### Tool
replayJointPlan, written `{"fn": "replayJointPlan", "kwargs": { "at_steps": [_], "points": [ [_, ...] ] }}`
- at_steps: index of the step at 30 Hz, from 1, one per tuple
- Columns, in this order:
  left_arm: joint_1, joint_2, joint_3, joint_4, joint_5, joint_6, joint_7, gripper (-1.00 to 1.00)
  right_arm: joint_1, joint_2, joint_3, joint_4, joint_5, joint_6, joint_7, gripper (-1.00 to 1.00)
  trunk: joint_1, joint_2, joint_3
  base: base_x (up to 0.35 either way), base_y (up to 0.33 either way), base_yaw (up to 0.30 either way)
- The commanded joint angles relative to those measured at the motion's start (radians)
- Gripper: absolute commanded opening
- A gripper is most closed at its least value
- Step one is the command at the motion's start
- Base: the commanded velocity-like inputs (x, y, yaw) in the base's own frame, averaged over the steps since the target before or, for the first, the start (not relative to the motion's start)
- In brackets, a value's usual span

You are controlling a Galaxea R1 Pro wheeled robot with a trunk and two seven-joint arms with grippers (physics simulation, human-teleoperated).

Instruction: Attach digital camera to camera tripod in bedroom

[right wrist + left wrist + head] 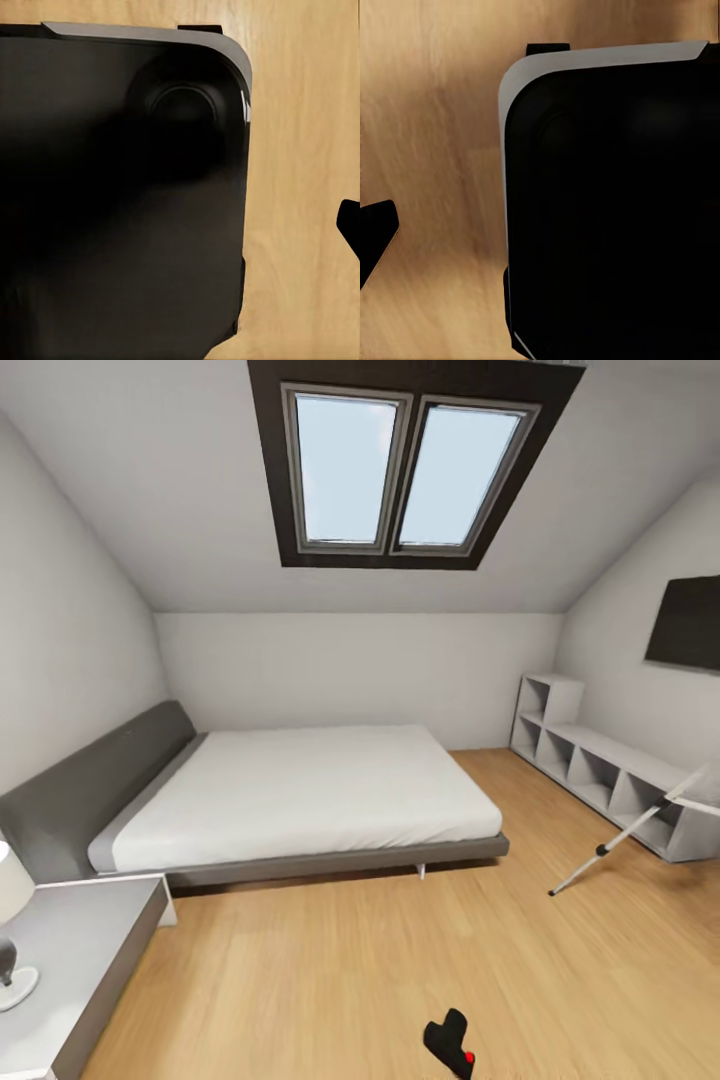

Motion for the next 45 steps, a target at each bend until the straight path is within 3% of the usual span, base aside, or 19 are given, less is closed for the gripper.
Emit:
{"fn": "replayJointPlan", "kwargs": {
  "at_steps": [1,45],
  "points": [
    [0.000,0.000,-0.001,0.000,0.000,0.000,0.000,1.00,0.000,0.000,0.000,0.000,0.000,-0.002,0.003,1.00,0.000,0.000,-0.001,0.000,0.000,-0.300],
    [0.000,0.002,-0.001,0.001,0.000,0.000,0.000,1.00,0.000,0.000,0.000,0.000,0.000,-0.002,0.003,1.00,0.000,0.000,0.016,0.000,0.000,-0.300]
  ]
}}
